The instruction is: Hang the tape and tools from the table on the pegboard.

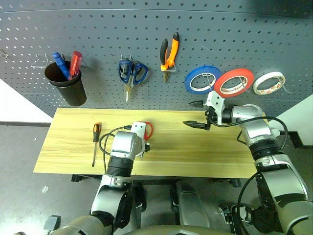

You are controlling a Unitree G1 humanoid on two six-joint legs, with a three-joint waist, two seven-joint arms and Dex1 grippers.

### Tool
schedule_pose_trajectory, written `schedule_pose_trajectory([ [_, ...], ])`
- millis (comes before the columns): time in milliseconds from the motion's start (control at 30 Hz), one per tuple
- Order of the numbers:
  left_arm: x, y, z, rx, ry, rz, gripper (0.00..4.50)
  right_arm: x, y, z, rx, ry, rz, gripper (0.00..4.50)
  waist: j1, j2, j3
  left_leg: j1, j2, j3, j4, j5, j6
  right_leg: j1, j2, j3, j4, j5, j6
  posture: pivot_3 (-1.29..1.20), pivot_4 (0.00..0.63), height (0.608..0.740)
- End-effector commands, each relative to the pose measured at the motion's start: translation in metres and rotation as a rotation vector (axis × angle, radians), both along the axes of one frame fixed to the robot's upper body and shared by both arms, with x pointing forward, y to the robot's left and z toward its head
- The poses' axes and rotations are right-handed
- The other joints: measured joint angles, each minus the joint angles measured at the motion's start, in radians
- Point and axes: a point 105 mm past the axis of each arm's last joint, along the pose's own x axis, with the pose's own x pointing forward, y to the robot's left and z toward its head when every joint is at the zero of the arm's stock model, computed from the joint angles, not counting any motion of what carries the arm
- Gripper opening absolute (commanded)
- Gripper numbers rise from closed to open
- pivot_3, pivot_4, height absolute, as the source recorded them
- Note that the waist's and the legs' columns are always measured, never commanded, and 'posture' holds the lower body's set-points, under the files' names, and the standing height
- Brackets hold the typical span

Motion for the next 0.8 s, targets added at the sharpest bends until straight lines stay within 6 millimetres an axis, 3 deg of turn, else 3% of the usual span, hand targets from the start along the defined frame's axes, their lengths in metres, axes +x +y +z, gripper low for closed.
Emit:
schedule_pose_trajectory([
  [33,0.000,0.002,-0.008,0.005,0.016,0.005,3.89,-0.003,-0.003,0.012,0.006,-0.036,0.015,4.50,0.000,0.000,0.000,0.000,0.000,0.000,0.000,0.000,0.000,0.000,0.000,0.000,0.000,0.000,0.000,-0.15,0.189,0.734],
  [133,0.001,0.005,-0.011,0.012,0.018,0.015,3.33,-0.004,-0.004,0.013,0.003,-0.032,0.015,4.50,-0.001,0.000,-0.005,0.000,0.000,0.000,0.000,0.000,0.000,0.000,0.000,0.000,0.000,0.000,0.000,-0.15,0.183,0.734],
  [433,-0.005,0.008,-0.016,0.019,0.037,0.035,0.33,-0.002,-0.006,0.015,0.002,-0.038,0.011,4.50,-0.001,-0.001,-0.014,0.000,0.000,0.000,0.000,0.000,0.000,0.000,0.000,0.000,0.000,0.000,0.000,-0.15,0.176,0.734],
  [633,-0.005,0.015,-0.014,0.016,0.031,0.062,0.25,-0.001,-0.006,0.016,0.002,-0.040,0.009,4.50,-0.001,-0.001,-0.017,0.000,0.000,0.000,0.000,0.000,0.000,0.000,0.000,0.000,0.000,0.000,0.000,-0.15,0.176,0.734],
  [800,-0.006,0.033,0.006,-0.006,0.012,0.041,0.25,-0.003,-0.007,0.016,0.001,-0.037,0.015,4.50,-0.004,-0.001,-0.017,0.000,0.000,0.000,0.000,0.000,0.000,0.000,0.001,0.000,0.000,0.000,0.000,-0.14,0.177,0.734],
])
